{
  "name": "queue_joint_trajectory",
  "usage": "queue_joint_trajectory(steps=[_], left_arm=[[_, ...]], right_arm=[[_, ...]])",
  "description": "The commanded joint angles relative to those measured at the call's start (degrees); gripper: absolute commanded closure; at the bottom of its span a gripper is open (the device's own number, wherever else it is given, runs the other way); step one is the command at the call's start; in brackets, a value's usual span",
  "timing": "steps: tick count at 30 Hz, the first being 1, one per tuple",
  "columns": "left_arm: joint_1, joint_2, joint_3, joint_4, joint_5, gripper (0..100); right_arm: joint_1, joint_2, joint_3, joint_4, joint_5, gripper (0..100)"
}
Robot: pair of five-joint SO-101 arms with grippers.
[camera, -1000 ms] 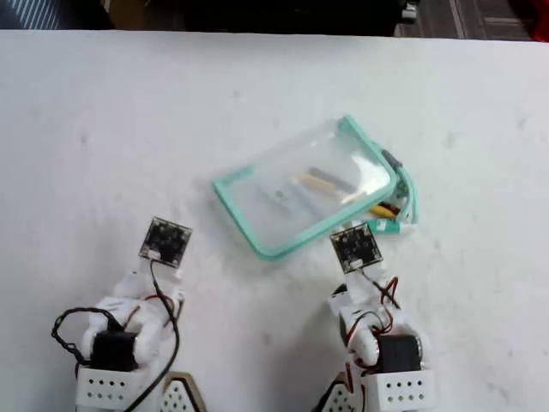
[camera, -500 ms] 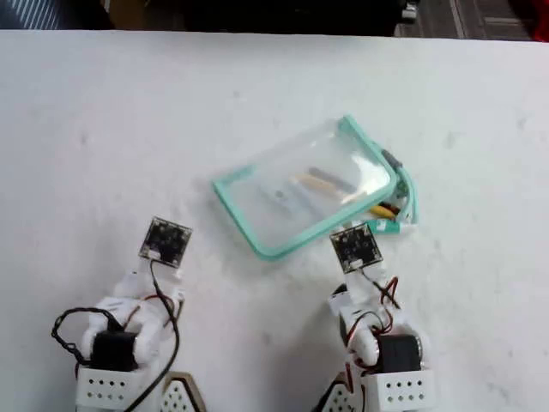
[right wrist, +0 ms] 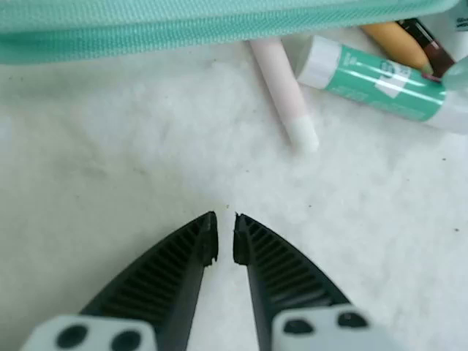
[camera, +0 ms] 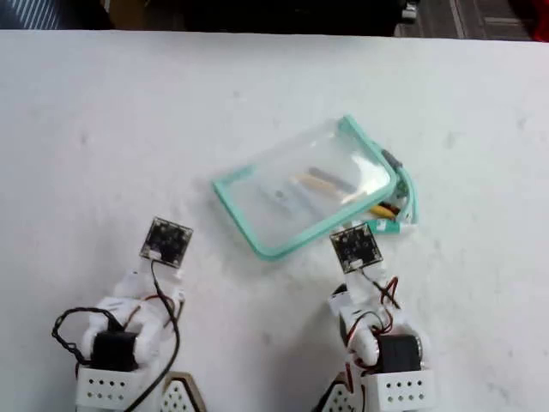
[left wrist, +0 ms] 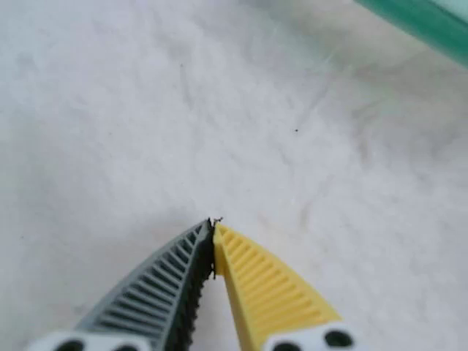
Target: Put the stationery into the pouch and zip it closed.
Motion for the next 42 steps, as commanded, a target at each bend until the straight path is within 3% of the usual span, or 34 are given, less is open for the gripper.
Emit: queue_joint_trajectory(steps=[1, 34, 42], left_arm=[[0.84, -0.40, -0.09, 0.62, 0.79, 98], [0.40, -0.40, -0.35, 0.35, 0.44, 98], [0.40, -0.40, -7.82, -1.49, 0.44, 98]], right_arm=[[-0.57, -0.22, 0.53, 0.48, 0.00, 95.0], [-0.66, -0.22, 0.53, 0.40, 0.00, 95.0], [-0.57, -0.22, 0.53, 0.40, 0.00, 95.0]])
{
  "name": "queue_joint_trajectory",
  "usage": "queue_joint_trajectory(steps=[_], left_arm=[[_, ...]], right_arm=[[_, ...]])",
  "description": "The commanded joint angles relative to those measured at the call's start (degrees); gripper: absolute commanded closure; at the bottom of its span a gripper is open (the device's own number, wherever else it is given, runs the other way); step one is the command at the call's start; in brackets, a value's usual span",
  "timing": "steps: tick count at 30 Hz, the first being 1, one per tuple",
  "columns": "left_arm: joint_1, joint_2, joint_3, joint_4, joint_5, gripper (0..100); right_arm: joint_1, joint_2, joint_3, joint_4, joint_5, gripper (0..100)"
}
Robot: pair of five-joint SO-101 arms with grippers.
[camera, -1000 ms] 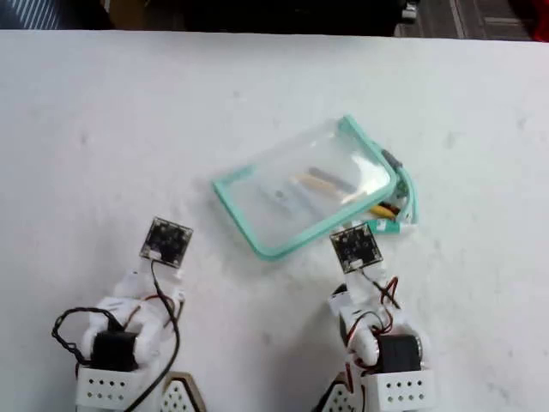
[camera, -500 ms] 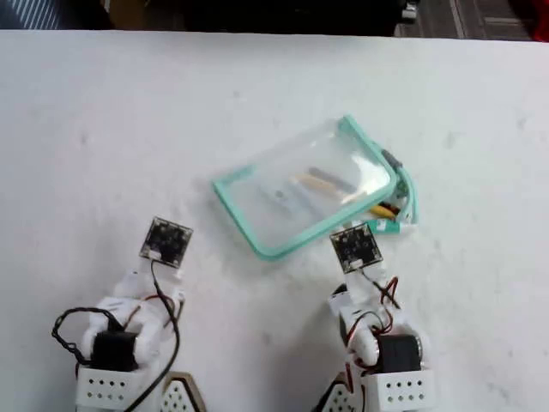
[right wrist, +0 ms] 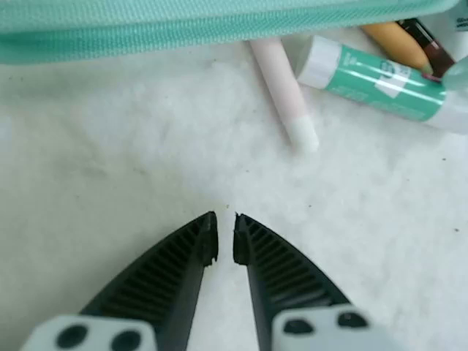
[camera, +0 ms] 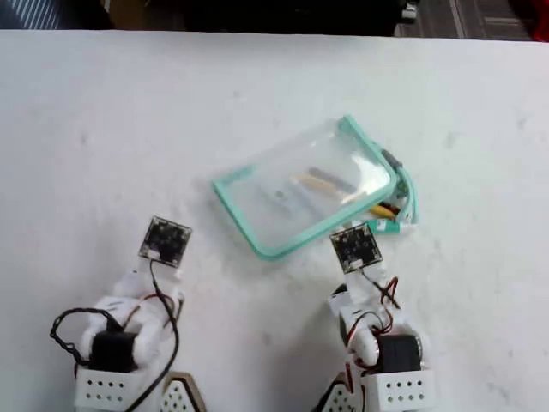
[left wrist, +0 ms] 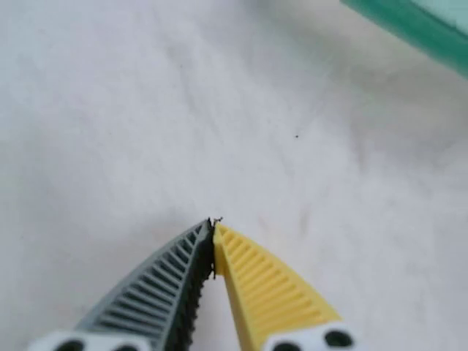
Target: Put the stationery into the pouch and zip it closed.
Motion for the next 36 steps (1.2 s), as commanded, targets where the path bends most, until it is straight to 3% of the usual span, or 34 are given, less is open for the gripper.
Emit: queue_joint_trajectory(steps=[1, 7, 10, 14, 20, 29, 36], left_arm=[[0.40, -0.57, -6.42, -2.73, 0.26, 98], [0.40, -0.57, -9.05, -4.92, 0.09, 98], [0.40, -0.57, -10.20, -6.68, -0.97, 98], [0.57, -0.57, -10.11, -14.33, -5.98, 98], [3.91, -0.66, -13.36, -24.97, -6.07, 98], [16.92, -0.66, -23.56, -25.32, -6.07, 98], [17.98, -0.75, -16.00, -25.32, -6.07, 98]], right_arm=[[-0.57, -0.22, 0.53, 0.40, 0.00, 95.0], [-0.66, -0.31, 0.53, -0.75, 0.00, 95.0], [-0.66, -1.01, 0.53, -9.89, -0.35, 94.9], [-0.57, -1.10, 0.53, -14.90, -0.35, 94.9], [-0.66, -1.10, 0.53, -15.16, -0.35, 94.9], [-0.48, -1.10, 0.53, -14.81, -0.26, 94.9], [-0.57, -1.10, 0.53, -14.73, -0.35, 94.9]])
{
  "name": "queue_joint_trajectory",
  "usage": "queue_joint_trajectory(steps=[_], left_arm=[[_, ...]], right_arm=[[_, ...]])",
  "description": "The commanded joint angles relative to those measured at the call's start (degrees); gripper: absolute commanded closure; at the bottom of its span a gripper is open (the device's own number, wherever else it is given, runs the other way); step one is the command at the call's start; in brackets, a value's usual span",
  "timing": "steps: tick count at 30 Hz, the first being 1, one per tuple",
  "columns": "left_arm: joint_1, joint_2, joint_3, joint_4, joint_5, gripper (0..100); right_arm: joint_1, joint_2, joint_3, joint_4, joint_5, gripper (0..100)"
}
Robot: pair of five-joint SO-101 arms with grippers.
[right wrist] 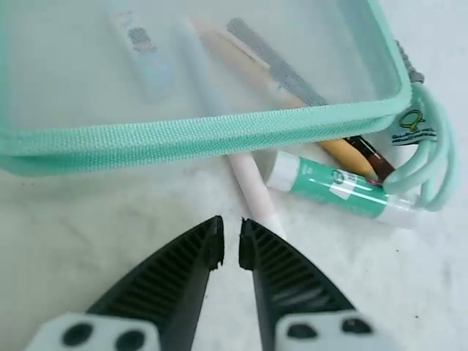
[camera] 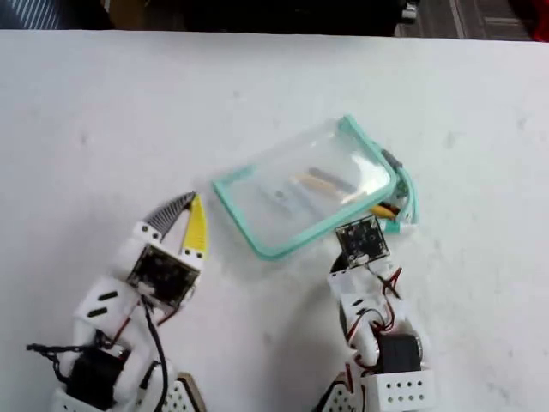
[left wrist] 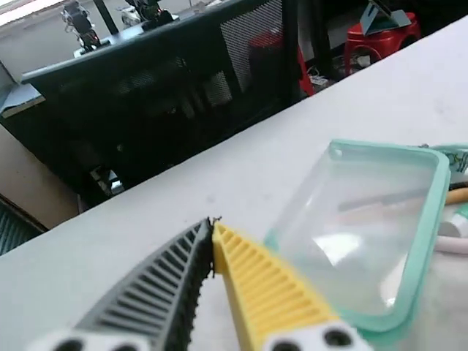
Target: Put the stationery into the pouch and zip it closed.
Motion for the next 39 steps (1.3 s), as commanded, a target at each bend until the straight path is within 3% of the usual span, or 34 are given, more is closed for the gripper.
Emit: queue_joint_trajectory(steps=[1, 5, 15, 24, 31, 34, 39], left_arm=[[1.10, -0.04, 1.58, -1.67, -0.62, 98], [0.57, -0.04, 4.04, -2.99, -1.14, 98], [-7.69, -0.04, 15.65, -20.57, -0.88, 98], [-8.13, -0.04, 15.74, -20.75, -0.97, 98], [-8.22, 0.04, 14.07, -18.02, 0.18, 98], [-8.22, 0.04, 10.46, -12.84, 6.07, 98], [-8.22, 0.13, 8.88, -10.29, 4.57, 98]], right_arm=[[-0.57, -0.75, 0.53, -0.84, -0.18, 94.9], [-0.66, -0.75, 0.53, -0.84, -0.18, 94.9], [-1.54, -0.75, 0.53, -3.47, -0.18, 94.9], [-2.59, -0.75, 0.53, -18.59, -0.35, 94.9], [-2.59, -0.75, 0.53, -14.73, 0.00, 95.4], [-3.38, -0.75, 0.53, -14.73, 0.00, 95.4], [-9.80, -0.75, 0.53, -14.64, 0.09, 98.5]])
